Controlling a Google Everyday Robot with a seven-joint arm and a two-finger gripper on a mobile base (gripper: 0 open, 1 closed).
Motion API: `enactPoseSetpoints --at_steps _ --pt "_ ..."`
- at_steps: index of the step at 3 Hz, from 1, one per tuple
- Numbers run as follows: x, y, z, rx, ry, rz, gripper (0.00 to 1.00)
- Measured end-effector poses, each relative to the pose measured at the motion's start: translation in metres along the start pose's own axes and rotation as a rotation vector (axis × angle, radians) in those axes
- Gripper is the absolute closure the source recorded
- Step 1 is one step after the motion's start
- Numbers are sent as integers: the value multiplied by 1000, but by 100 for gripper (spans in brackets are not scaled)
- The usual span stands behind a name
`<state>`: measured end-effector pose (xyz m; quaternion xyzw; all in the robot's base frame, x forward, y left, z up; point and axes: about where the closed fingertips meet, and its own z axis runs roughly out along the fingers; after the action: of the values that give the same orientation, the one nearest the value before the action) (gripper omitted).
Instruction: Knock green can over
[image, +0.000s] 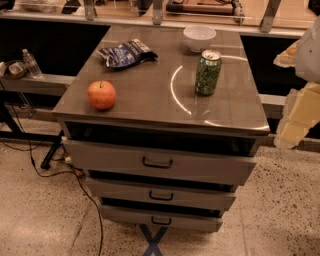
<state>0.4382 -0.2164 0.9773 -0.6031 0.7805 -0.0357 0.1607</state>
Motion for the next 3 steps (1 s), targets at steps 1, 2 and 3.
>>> enactPoseSetpoints --at_steps 1,2,3 --pt "-6 -1 0 15 5 4 0" --pt "5 -44 19 75 -58 34 0" --pt "22 -106 55 119 -147 62 0"
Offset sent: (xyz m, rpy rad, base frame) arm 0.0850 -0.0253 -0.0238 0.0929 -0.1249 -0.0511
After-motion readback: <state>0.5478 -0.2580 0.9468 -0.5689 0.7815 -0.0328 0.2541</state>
